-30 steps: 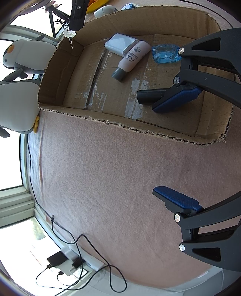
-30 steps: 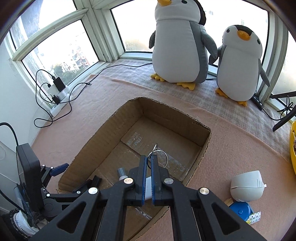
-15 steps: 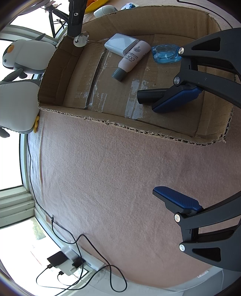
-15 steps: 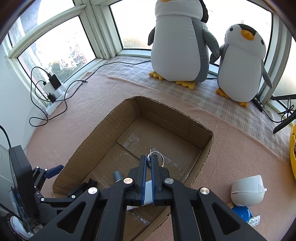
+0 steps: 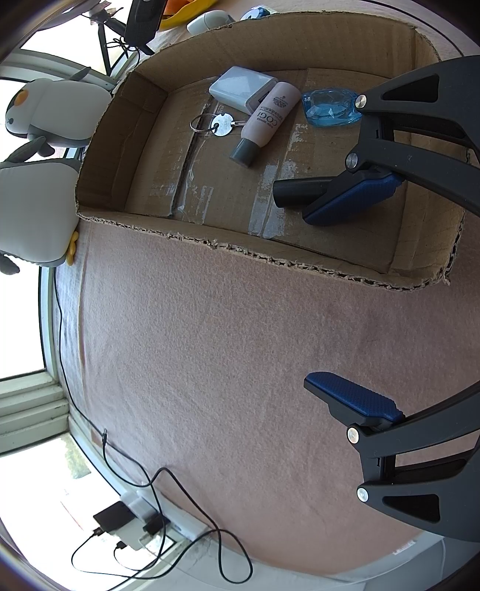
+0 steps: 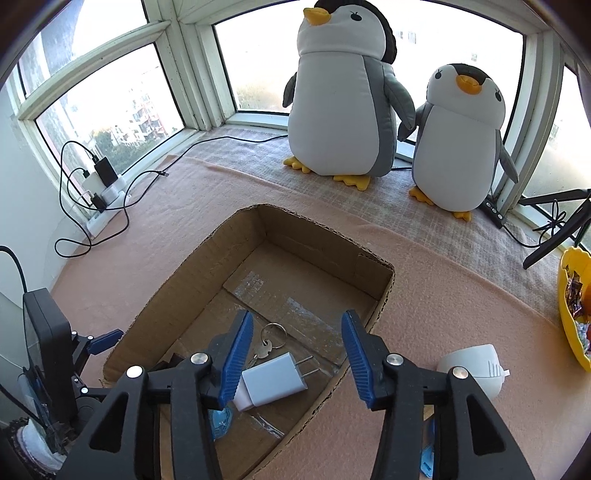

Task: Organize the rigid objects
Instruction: 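Move the right tool to the white plug-in device and grasp it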

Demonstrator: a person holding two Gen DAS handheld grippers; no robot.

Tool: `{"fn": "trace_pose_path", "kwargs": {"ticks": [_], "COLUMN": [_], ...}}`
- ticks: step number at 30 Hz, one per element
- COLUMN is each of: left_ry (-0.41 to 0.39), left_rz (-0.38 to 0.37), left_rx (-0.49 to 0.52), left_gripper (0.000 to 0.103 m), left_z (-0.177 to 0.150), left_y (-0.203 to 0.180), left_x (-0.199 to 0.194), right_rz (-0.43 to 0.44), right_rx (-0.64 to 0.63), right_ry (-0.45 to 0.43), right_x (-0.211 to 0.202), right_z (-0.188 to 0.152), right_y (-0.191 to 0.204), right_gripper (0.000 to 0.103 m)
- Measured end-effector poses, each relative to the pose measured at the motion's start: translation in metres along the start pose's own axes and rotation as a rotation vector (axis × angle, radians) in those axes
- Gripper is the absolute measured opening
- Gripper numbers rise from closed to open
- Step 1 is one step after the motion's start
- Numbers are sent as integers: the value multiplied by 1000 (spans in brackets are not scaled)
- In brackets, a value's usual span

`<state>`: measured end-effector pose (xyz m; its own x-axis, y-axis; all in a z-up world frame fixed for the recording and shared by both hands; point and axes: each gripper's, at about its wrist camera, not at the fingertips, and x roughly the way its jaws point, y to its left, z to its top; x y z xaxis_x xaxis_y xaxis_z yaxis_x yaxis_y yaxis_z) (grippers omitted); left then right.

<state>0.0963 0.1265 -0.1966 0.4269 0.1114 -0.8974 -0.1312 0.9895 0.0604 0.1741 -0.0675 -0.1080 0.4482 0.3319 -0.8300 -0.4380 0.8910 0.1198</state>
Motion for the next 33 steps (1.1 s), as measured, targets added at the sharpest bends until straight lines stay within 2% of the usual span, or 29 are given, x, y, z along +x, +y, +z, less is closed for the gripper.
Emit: {"fn": "trace_pose_path", "kwargs": {"ticks": [6, 9, 19, 26, 30, 33], "left_ry": [0, 0, -2, -1, -2, -2], "left_rz": [-2, -4, -2, -2, -2, -2], "left_rx": [-2, -4, -3, -2, -2, -2], "left_gripper": [83, 83, 83, 83, 83, 83], "left_z": [1, 1, 1, 1, 1, 1], "left_y": [1, 1, 1, 1, 1, 1], "left_x": [-1, -1, -1, -1, -1, -1], "right_rz": [-38, -76, -117, -82, -28, 18], "right_rx": [42, 69, 226, 281, 403, 540], "right_ry": [-13, -25, -28, 63, 98, 108], "right_x": [-20, -32, -51, -36, -29, -25], "right_z": [-6, -10, -19, -33, -44, -52], "right_y": [-30, -54, -130, -150, -164, -178], "right_gripper": [52, 52, 52, 60, 60, 60]}}
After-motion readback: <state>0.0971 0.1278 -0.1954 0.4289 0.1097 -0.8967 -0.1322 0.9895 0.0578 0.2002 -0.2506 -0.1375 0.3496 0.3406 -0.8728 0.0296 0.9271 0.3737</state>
